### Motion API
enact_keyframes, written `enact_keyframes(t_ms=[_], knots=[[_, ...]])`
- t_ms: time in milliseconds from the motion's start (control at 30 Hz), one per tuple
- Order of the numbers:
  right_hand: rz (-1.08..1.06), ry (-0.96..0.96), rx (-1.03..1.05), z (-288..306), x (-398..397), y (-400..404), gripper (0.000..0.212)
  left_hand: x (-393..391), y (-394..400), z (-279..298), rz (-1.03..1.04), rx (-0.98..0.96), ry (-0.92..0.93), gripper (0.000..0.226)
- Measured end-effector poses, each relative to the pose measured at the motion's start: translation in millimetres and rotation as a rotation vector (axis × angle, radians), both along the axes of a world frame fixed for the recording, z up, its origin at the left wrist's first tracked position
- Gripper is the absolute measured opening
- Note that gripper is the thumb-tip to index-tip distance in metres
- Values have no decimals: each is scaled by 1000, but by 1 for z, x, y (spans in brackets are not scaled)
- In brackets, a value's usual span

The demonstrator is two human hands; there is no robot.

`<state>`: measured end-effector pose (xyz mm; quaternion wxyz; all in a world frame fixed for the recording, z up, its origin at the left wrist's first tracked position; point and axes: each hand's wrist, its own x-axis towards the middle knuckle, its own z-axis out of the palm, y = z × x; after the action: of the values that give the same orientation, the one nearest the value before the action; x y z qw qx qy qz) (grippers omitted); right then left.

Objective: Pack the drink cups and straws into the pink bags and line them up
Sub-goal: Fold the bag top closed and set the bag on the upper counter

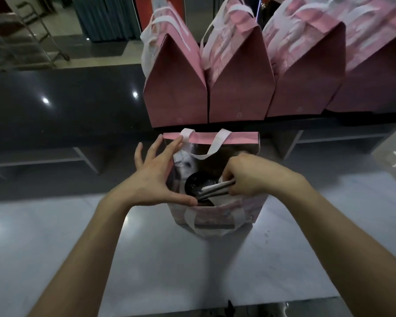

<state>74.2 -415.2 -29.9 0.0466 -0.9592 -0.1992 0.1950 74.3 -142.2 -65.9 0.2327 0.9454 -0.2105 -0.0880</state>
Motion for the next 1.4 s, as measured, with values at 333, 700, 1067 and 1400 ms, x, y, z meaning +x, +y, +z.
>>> enact_keyframes(t_ms=[333, 700, 1067, 1400], knots=[[-426, -476, 1220, -13, -30, -53, 6, -3, 40, -13, 74, -436, -57, 103], [-441, -168, 747, -28, 19, -78, 96, 50, -23, 7, 2, 45, -509, 24], [-389, 239, 1004, -103, -45, -119, 113, 75, -72, 4, -25, 173, -484, 57], [-205, 94, 865, -98, 10, -113, 49, 68, -73, 4, -93, 172, -334, 66]])
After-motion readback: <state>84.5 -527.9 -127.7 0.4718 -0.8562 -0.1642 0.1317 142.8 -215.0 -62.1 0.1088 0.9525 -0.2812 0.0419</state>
